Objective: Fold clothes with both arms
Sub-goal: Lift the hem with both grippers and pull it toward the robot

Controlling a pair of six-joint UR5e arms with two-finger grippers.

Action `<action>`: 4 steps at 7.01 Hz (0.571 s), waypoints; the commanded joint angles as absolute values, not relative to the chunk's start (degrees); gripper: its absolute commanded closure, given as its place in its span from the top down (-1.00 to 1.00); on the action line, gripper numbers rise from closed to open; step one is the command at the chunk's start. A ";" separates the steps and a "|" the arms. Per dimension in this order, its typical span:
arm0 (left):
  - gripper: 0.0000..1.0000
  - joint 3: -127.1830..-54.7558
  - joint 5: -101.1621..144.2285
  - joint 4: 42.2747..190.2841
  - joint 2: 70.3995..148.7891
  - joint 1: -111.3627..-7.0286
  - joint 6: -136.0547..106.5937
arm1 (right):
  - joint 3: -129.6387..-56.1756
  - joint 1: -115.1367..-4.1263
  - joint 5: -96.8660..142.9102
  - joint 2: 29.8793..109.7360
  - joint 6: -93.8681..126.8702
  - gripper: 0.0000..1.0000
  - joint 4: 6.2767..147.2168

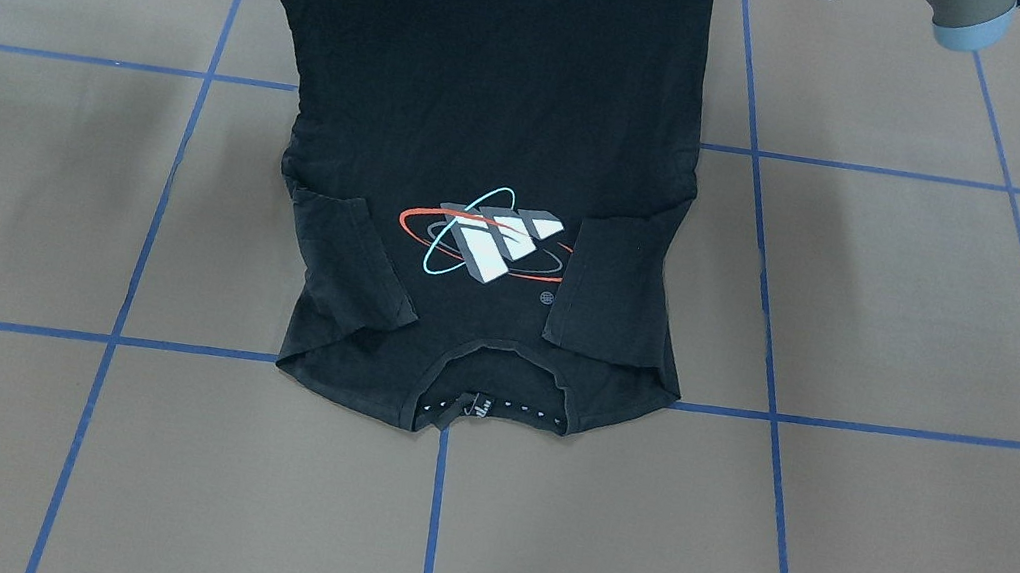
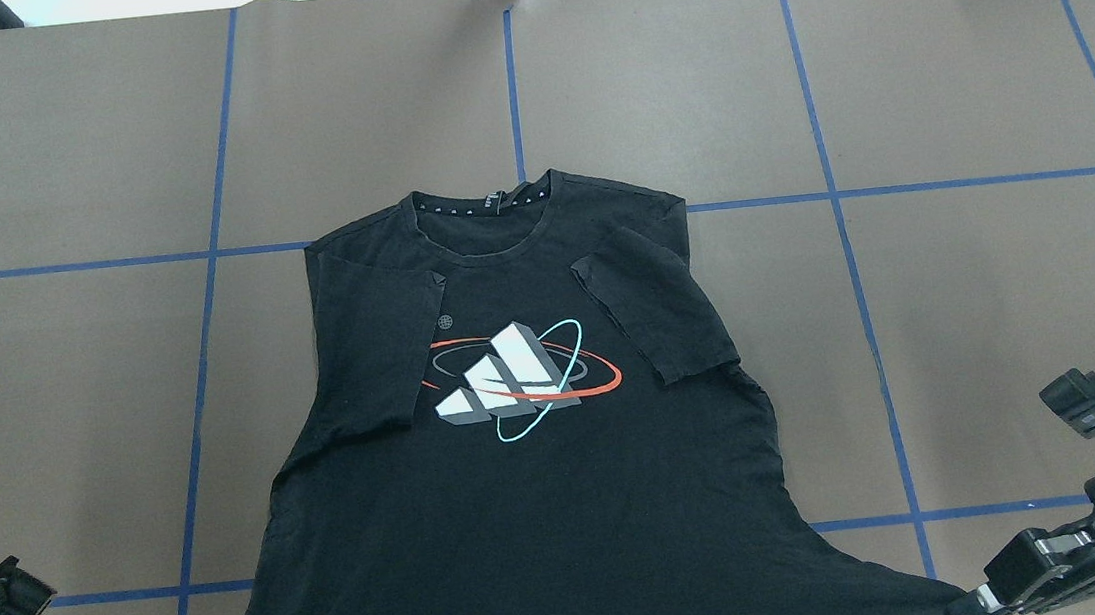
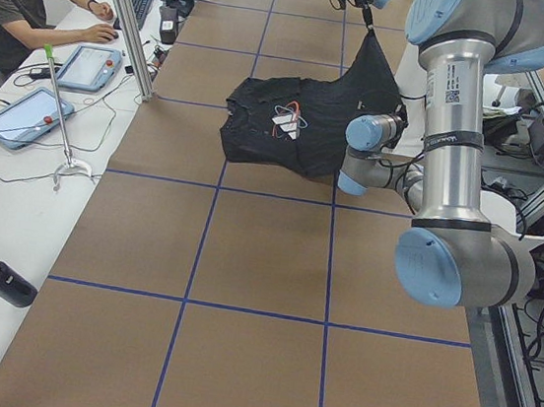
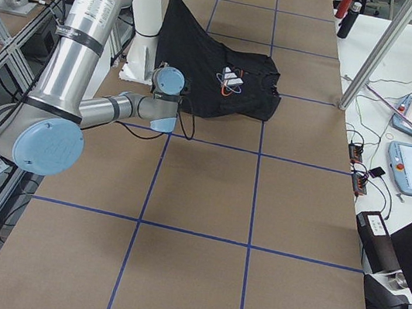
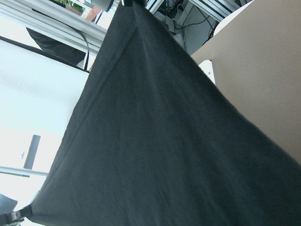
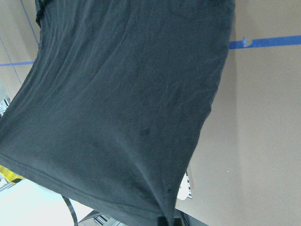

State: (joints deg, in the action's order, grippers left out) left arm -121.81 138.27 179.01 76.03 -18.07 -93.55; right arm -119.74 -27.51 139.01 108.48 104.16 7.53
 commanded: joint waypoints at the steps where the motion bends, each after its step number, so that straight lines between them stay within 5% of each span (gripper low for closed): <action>1: -1.00 -121.21 138.34 179.39 78.21 -18.19 -93.78 | -118.84 -28.99 139.31 105.84 104.15 -1.00 6.24; 4: -1.00 -114.20 138.07 178.68 88.02 -26.43 -93.60 | -114.46 -35.67 139.39 100.14 103.71 -1.00 6.50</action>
